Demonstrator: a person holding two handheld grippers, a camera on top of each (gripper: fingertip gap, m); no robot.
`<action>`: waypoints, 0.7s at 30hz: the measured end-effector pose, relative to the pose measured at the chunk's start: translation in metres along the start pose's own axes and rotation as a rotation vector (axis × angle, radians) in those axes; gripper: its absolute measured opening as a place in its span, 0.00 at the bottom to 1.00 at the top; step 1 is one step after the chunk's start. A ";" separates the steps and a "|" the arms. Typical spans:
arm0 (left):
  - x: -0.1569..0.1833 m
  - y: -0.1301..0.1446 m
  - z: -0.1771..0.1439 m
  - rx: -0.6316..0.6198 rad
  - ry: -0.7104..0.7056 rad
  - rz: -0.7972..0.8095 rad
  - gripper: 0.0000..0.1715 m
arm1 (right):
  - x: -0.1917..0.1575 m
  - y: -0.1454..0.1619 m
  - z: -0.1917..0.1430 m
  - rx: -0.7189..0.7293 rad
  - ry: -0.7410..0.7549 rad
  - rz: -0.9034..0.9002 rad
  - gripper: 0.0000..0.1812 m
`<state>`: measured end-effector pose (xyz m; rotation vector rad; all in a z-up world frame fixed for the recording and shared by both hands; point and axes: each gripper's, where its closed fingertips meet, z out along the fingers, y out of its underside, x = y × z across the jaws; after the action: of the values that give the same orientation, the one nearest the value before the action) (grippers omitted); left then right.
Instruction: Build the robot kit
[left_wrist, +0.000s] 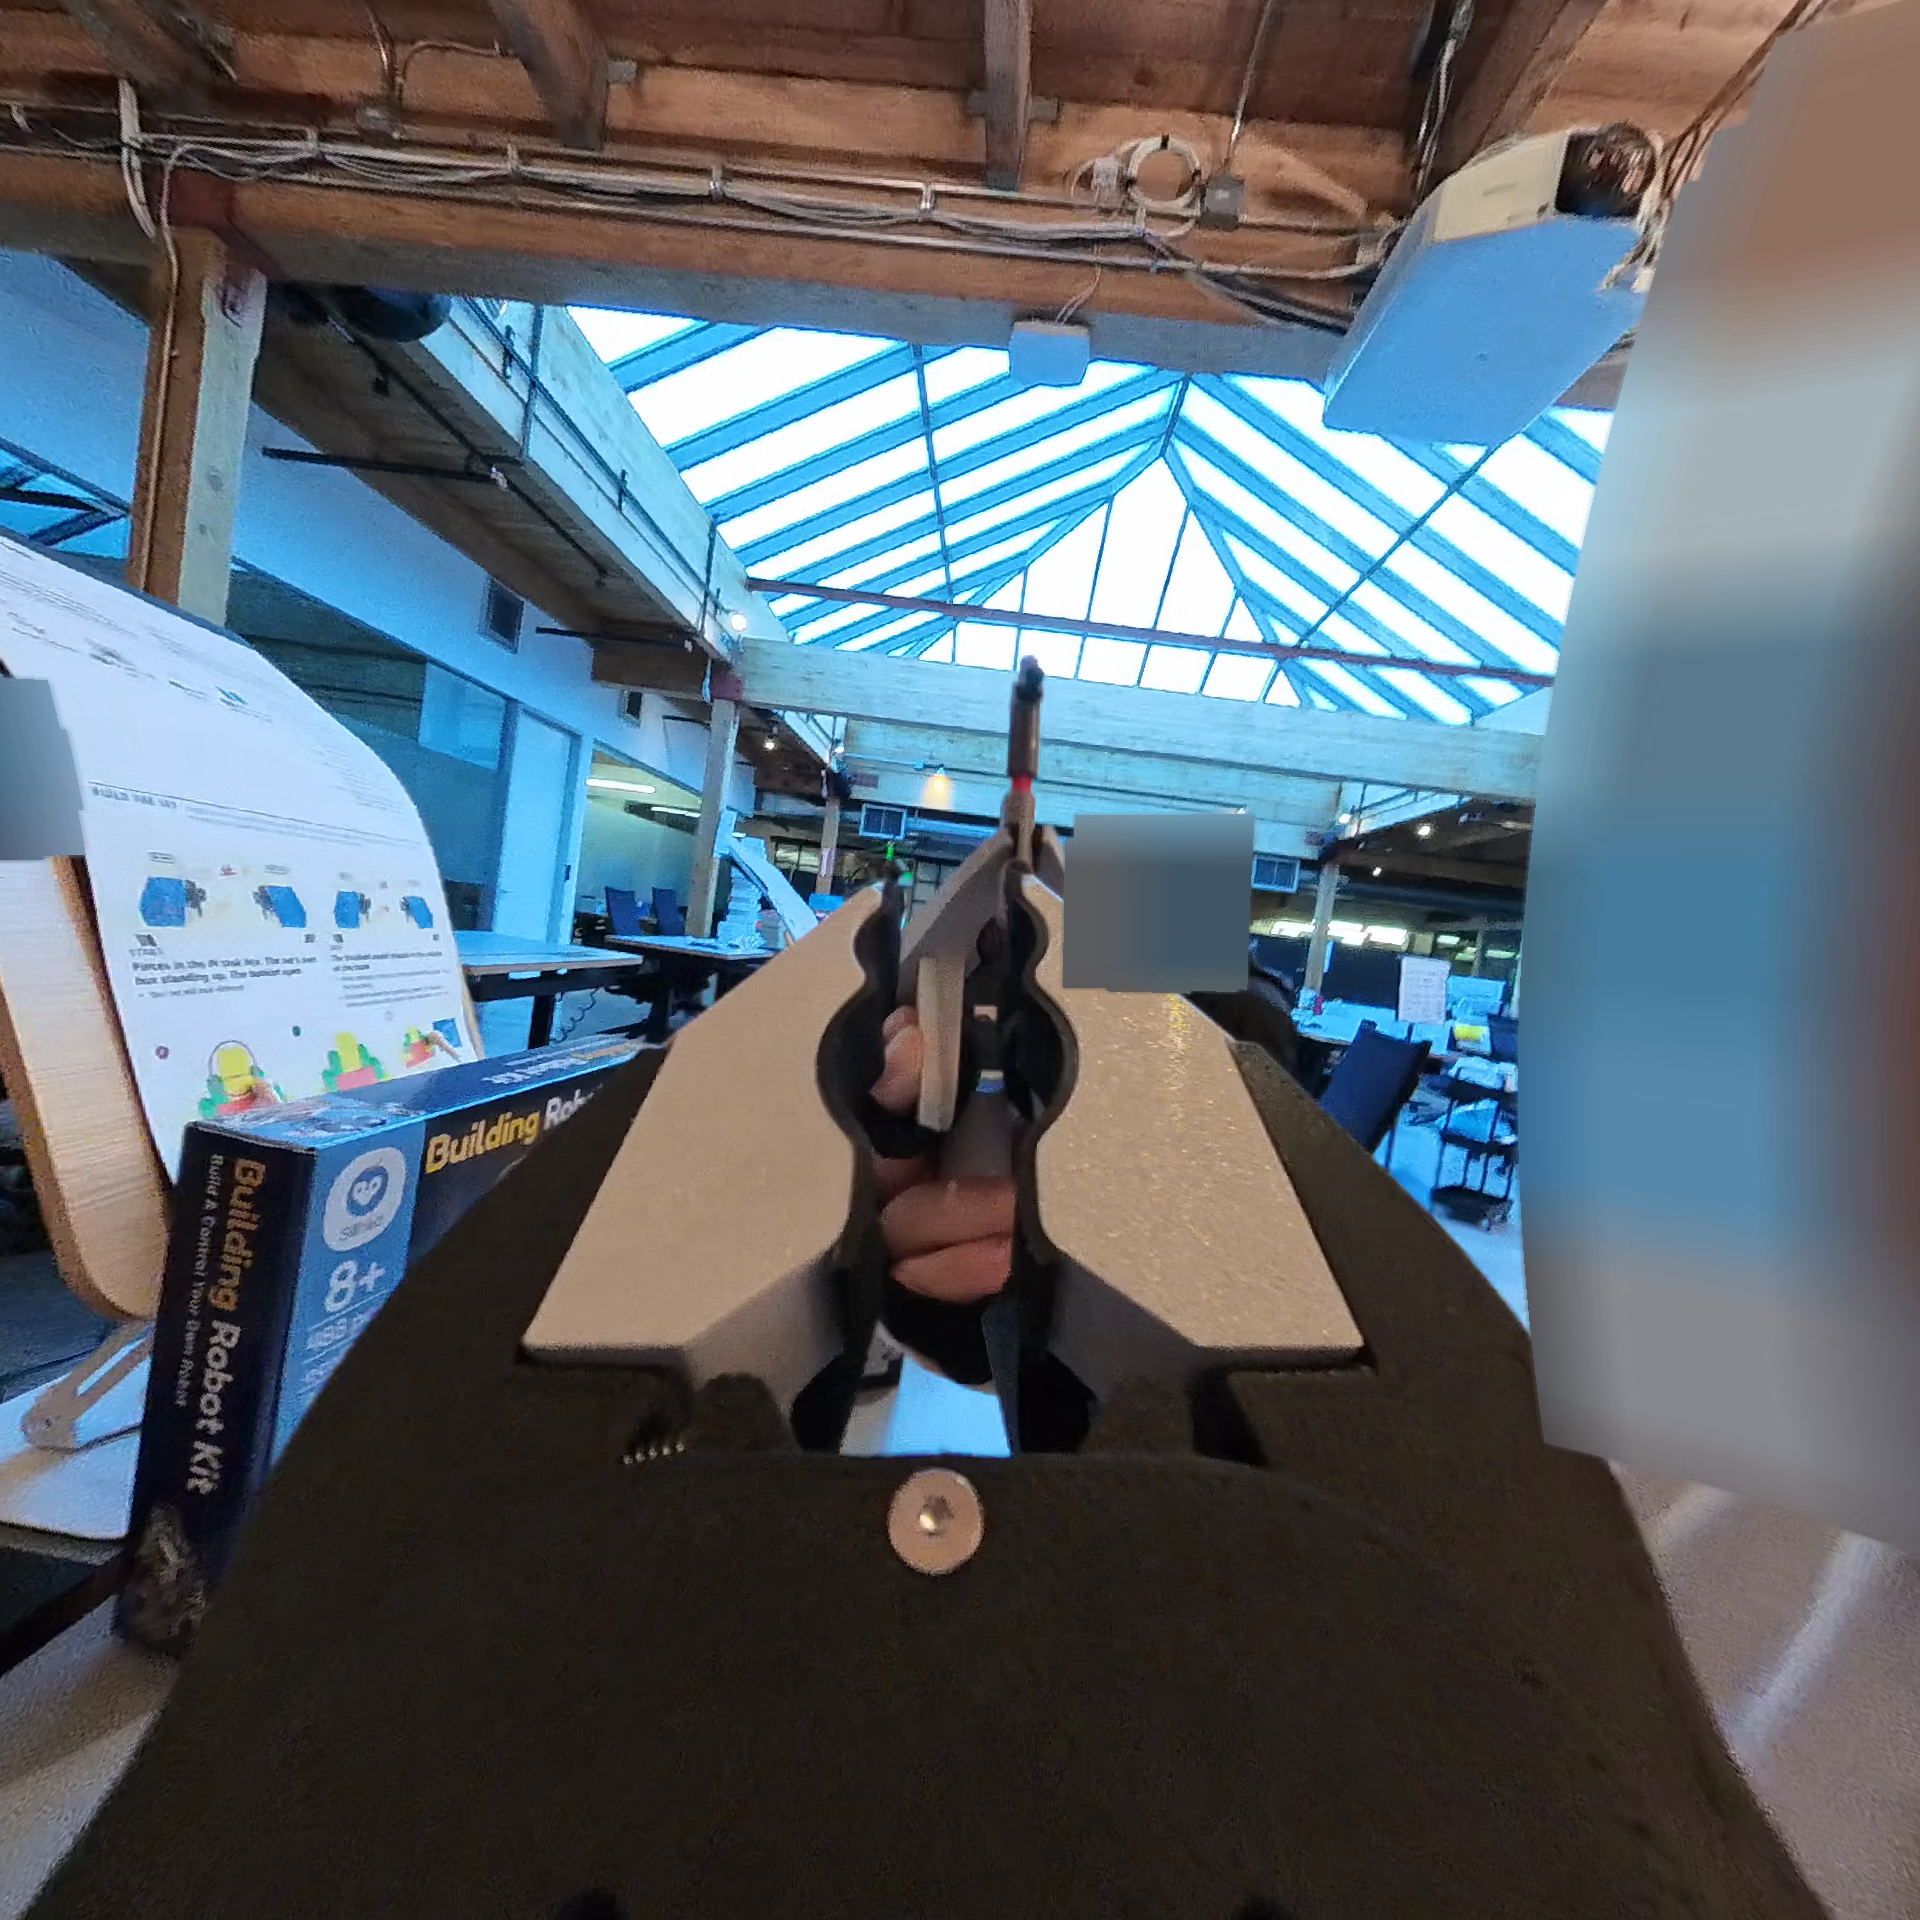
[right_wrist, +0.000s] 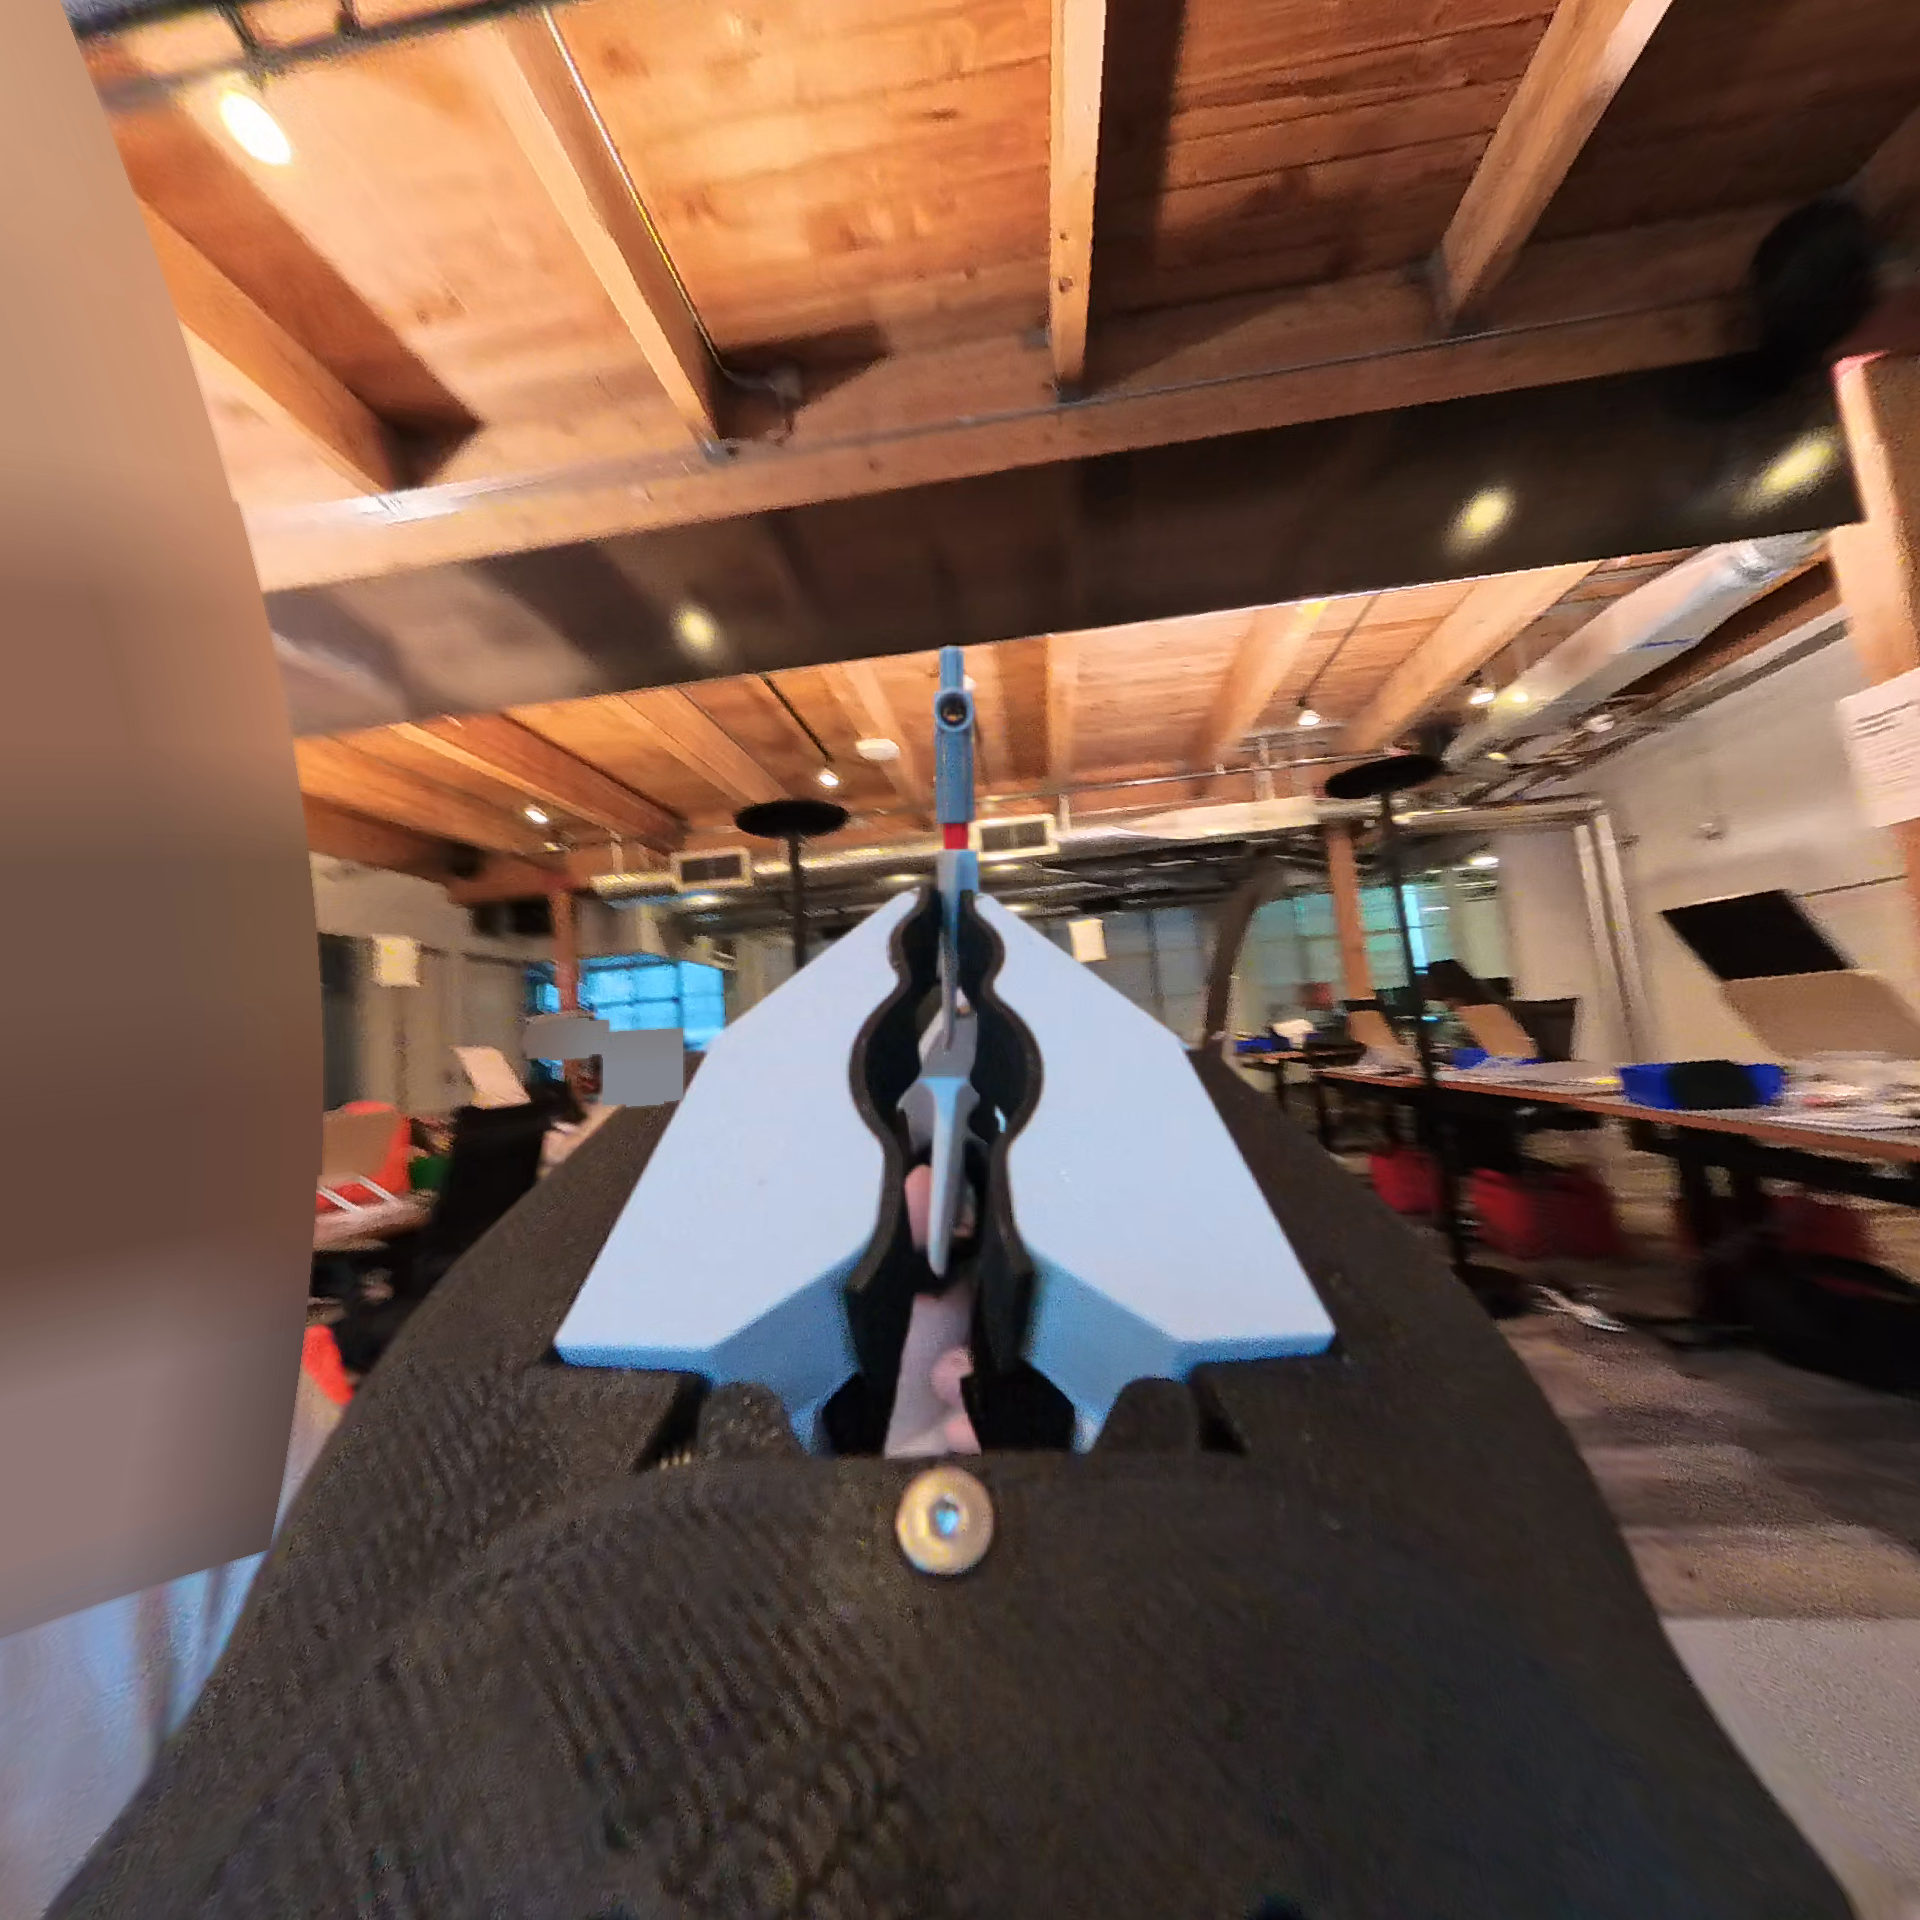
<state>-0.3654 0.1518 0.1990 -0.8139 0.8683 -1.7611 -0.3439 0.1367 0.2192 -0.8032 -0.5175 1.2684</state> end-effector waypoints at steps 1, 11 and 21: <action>0.001 0.005 0.003 -0.016 0.000 0.018 0.09 | 0.000 -0.001 0.000 0.014 -0.016 0.030 0.00; 0.025 0.017 0.021 -0.051 0.055 0.079 0.08 | -0.010 0.002 0.004 0.042 -0.066 0.003 0.01; 0.022 0.021 0.020 -0.107 -0.019 0.236 0.04 | -0.010 0.004 0.002 0.126 -0.128 0.038 0.01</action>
<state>-0.3454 0.1209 0.1948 -0.7621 1.0099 -1.5088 -0.3503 0.1276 0.2176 -0.6320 -0.5207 1.3797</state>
